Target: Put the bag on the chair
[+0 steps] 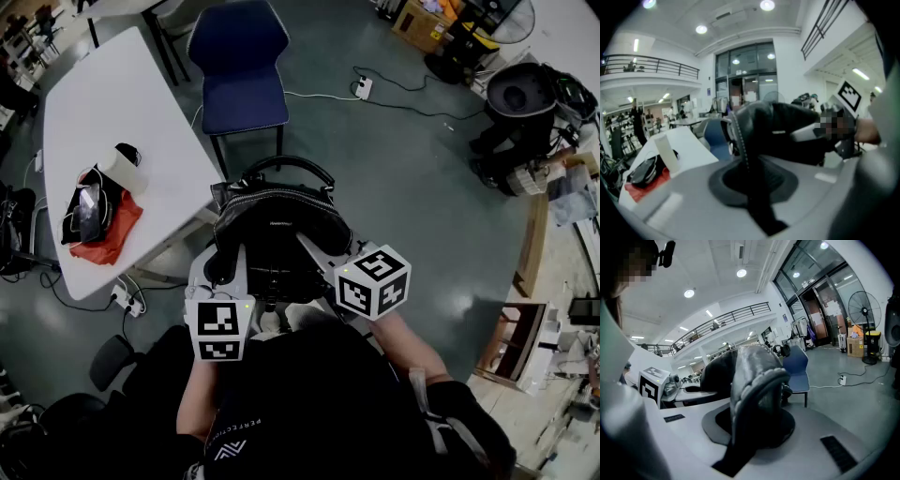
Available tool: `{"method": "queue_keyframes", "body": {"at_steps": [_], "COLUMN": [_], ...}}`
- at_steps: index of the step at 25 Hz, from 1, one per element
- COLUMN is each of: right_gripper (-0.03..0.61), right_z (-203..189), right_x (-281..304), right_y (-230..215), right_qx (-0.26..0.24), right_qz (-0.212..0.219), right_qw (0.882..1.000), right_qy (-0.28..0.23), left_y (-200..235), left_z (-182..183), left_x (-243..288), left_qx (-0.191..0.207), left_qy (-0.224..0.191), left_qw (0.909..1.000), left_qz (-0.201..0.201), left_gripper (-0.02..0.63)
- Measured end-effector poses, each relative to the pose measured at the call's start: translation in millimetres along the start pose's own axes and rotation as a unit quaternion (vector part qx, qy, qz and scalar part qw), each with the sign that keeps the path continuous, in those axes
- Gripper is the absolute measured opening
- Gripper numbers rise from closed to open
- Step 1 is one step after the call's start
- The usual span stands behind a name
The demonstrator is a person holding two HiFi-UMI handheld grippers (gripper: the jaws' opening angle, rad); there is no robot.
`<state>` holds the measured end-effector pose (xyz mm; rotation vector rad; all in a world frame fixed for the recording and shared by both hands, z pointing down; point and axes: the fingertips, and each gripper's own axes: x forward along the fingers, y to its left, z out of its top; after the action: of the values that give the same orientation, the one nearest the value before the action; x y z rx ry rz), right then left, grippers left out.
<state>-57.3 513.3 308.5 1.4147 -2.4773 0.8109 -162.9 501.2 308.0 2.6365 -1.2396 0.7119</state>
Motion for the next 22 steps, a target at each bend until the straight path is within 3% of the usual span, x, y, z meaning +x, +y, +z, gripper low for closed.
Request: {"method": "queue_keyframes", "body": {"at_steps": [22], "right_gripper": [0.055], "right_z": [20.6], "right_x": [-1.2], "right_y": [-110.7], "right_qx": [0.018], "right_qz": [0.035], "right_qw": [0.999], "right_qy": [0.033], "left_y": [-42.6], "left_z": [30.5], "left_x": [94.5], "left_qx": [-0.025], "left_qy": [0.040], "left_qw": [0.9988], "left_qz": [0.011], "left_gripper": [0.041]}}
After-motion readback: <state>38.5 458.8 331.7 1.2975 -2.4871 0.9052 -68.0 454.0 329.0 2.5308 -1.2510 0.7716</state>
